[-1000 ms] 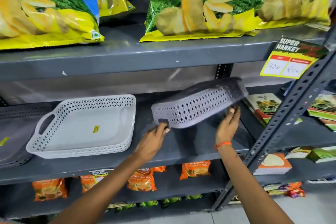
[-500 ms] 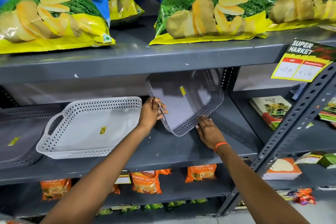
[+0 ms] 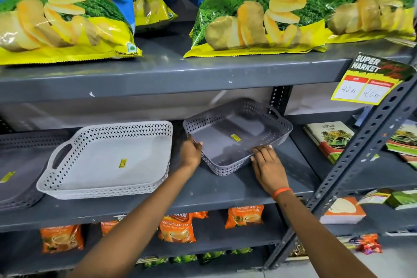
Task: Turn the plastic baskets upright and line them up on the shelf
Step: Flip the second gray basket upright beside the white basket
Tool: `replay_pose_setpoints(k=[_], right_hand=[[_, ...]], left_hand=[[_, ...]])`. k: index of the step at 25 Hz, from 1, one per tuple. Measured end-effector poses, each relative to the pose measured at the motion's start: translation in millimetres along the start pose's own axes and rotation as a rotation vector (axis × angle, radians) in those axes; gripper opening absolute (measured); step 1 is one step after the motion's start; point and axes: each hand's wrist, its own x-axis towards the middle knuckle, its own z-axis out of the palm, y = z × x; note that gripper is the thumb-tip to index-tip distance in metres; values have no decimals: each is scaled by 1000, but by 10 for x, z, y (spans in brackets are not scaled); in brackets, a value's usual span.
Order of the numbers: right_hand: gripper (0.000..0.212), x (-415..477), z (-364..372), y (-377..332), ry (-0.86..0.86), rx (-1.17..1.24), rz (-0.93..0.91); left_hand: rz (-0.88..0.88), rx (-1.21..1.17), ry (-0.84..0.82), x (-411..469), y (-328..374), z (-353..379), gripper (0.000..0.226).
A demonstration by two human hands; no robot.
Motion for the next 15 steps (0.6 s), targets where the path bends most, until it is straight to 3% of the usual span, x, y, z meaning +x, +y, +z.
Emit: replay_pose_setpoints(k=[2,5,8,15], right_hand=[[62,15,-8,27,1,-5,-9],[49,47,-28,135,5,-17,-1],[45,10,-37,72,44,32,9],[36,-400,-16,-665,130,199,-39]], left_hand=[[230,395,-38,-243,-19,142,46],[583,605,-245,-484,-70,222,35],[559,645,-365,-478,-137,62,29],[659,739,-307,-489,-616,-526,26]])
